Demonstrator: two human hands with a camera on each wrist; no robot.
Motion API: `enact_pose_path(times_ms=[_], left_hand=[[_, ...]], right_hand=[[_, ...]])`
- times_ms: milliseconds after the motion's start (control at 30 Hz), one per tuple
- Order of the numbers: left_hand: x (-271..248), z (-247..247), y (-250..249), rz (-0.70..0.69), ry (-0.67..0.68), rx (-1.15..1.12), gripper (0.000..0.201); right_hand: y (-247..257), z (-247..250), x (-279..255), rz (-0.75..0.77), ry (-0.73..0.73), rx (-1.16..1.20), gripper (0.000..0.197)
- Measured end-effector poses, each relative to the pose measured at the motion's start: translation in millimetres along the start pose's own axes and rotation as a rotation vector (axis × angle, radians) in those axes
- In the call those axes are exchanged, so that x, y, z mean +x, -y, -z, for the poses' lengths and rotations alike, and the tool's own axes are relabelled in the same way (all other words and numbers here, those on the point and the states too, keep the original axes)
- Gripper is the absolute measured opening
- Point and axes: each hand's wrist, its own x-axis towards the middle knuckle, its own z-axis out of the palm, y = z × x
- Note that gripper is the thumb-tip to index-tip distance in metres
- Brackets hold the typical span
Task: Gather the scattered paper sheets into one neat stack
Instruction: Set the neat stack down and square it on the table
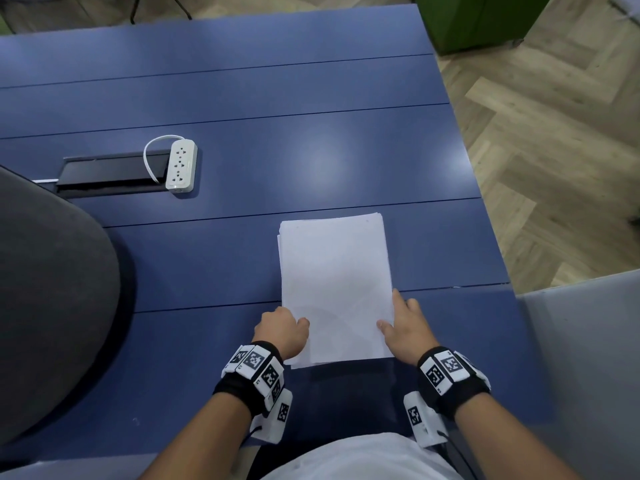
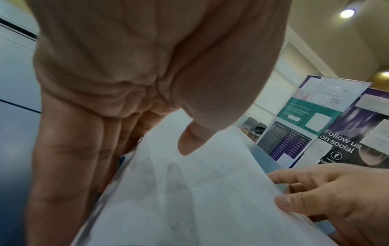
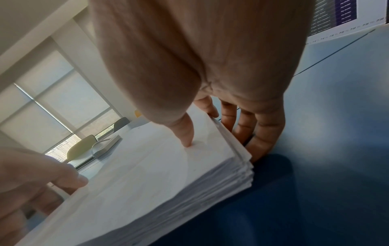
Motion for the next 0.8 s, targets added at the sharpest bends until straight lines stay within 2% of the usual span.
enact_pose_path(times_ms=[133, 267, 533, 600, 700, 800], left_hand=[[-2, -3, -3, -0.002, 0.004, 0.001, 0.035], [-8, -6, -4, 0.025, 0.003, -0.027, 0.042], [-9, -8, 0, 0.025, 0.028, -0.075, 0.041], [-8, -8, 1, 0.032, 0.024, -0.045, 0.044], [-2, 4, -3, 0.051, -0.018, -0.006, 0.057], [14, 27, -15, 0.056, -0.103, -0.061, 0.065]], right_hand=[[0, 0, 0, 0.0, 0.007, -0.021, 0.071], [1, 1, -1, -0.003, 0.008, -0.023, 0.071], [2, 6, -3, 0.01, 0.019, -0.05, 0.066], [4, 8, -5, 0.002, 0.032, -0.056, 0.064], [11, 17, -4, -0.02, 0.016, -0.053, 0.042], [28, 35, 10, -0.017, -0.053, -0.05, 0.047]])
